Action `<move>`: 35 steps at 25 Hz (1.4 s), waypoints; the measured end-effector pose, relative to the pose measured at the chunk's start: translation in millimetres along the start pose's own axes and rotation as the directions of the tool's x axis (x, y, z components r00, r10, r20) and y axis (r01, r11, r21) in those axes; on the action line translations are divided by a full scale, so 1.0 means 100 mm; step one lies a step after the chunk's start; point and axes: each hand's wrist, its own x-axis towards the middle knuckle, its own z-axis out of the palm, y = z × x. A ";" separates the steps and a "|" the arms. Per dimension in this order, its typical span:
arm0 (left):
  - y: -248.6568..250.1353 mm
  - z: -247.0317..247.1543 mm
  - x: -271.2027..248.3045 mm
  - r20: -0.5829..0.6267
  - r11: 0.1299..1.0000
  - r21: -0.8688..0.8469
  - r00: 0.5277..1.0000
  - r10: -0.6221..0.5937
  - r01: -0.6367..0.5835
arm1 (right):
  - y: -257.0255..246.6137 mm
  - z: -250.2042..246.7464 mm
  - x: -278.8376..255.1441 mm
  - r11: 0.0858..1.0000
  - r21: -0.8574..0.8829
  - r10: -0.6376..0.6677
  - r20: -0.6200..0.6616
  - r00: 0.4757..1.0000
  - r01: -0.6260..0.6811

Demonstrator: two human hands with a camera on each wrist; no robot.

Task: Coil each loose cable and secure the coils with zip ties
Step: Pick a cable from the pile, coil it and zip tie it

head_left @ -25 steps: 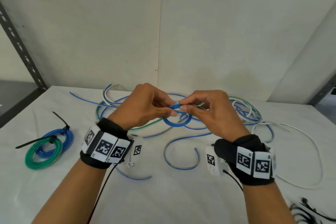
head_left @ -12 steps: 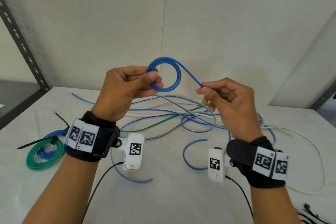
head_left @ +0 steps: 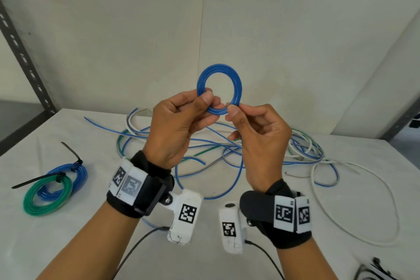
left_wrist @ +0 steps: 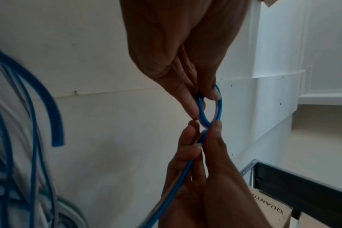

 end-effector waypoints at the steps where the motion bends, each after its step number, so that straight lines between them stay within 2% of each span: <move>1: -0.04 0.03 -0.02 0.004 1.000 -0.011 1.000 -0.008 0.008 | 0.01 0.01 0.00 1.000 -0.007 -0.007 -0.052 0.999 0.007; 3: -0.12 0.07 -0.04 0.011 1.000 -0.019 1.000 -0.018 0.018 | 0.04 -0.01 0.01 1.000 -0.006 -0.003 -0.118 0.993 0.003; 8: -0.19 0.08 -0.06 0.012 0.999 -0.001 0.999 -0.049 0.049 | 0.08 -0.10 0.09 0.998 -0.010 0.062 -0.084 0.994 -0.064; 10: -0.16 0.03 -0.03 0.043 0.995 0.090 0.998 -0.047 0.043 | 0.06 -0.18 0.14 0.998 -0.052 0.043 -0.041 0.998 -0.046; 11: -0.13 -0.01 0.00 0.073 0.981 0.192 0.997 -0.029 0.014 | 0.05 -0.24 0.17 0.991 -0.128 0.030 0.028 0.999 -0.026; 12: -0.09 -0.07 0.03 0.120 0.945 0.327 0.993 -0.011 -0.029 | 0.05 -0.30 0.20 0.971 -0.239 0.029 0.132 0.991 0.004; 14: 0.00 -0.21 0.07 0.250 0.794 0.598 0.967 -0.057 -0.108 | 0.04 -0.40 0.22 0.887 -0.455 0.093 0.342 0.935 0.078; 16: 0.06 -0.31 0.09 0.328 0.617 0.774 0.922 -0.206 -0.137 | 0.04 -0.44 0.21 0.832 -0.543 0.163 0.442 0.882 0.118; 17: 0.08 -0.34 0.09 0.333 0.572 0.809 0.906 -0.262 -0.132 | 0.03 -0.44 0.22 0.824 -0.552 0.181 0.466 0.866 0.125; 19: 0.09 -0.35 0.07 0.315 0.549 0.829 0.901 -0.297 -0.109 | 0.03 -0.42 0.20 0.817 -0.557 0.181 0.496 0.849 0.151; 21: 0.11 -0.33 0.06 0.302 0.532 0.837 0.917 -0.259 -0.125 | 0.03 -0.42 0.21 0.822 -0.546 0.170 0.504 0.847 0.160; 23: 0.16 -0.36 0.07 0.278 0.550 0.826 0.938 -0.206 -0.124 | 0.02 -0.47 0.24 0.847 -0.515 0.156 0.476 0.866 0.131; 27: 0.27 -0.47 0.11 0.201 0.752 0.654 0.977 -0.076 -0.076 | 0.00 -0.54 0.31 0.933 -0.358 0.087 0.312 0.946 0.032; 30: 0.21 -0.35 0.09 0.114 0.885 0.461 0.993 0.018 -0.069 | 0.01 -0.35 0.23 0.982 -0.187 0.072 0.244 0.967 -0.026; 35: 0.04 -0.14 0.03 0.053 0.973 0.232 0.999 -0.010 -0.003 | -0.02 -0.16 0.13 0.999 -0.016 0.050 0.139 0.989 -0.049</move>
